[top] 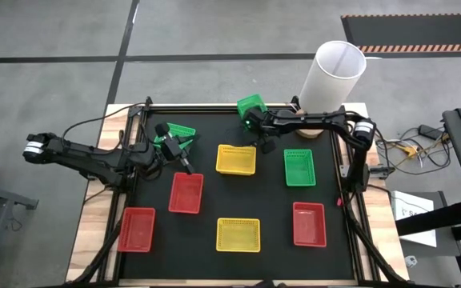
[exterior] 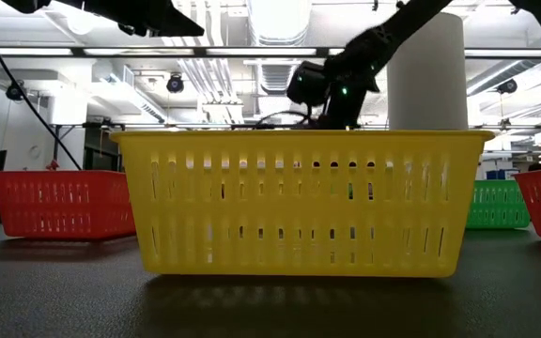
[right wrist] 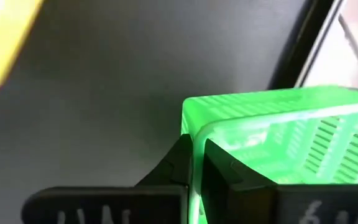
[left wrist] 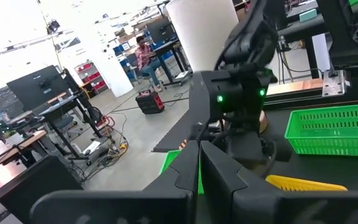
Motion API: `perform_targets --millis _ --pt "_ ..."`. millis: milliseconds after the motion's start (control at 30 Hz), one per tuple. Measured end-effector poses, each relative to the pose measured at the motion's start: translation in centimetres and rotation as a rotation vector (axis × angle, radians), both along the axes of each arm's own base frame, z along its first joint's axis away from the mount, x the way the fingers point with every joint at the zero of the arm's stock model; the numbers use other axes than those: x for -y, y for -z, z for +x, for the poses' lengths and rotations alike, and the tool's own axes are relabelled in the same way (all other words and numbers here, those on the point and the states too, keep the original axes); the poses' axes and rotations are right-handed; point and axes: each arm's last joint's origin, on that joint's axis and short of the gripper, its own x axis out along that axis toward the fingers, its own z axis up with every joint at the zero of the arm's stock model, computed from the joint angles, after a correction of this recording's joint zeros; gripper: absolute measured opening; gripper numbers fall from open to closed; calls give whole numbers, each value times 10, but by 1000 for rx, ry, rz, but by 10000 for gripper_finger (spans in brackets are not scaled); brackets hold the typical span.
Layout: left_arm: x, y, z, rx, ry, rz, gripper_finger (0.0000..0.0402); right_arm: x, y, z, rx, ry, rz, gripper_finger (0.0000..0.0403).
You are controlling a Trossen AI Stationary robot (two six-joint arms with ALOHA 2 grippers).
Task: Stack baskets by color
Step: Stack the top green basket on top of the right green bin
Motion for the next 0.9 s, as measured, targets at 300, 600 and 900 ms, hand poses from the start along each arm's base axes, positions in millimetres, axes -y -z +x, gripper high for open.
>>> perform_targets --millis 300,600,900 --pt "0 1 0 0 0 -4 0 -27 -61 -5 45 144 68 9" --pt "0 1 0 -2 0 -5 0 -94 -102 -29 84 271 173 8" --pt "0 2 0 14 13 -27 0 -171 -108 -58 45 375 337 8"
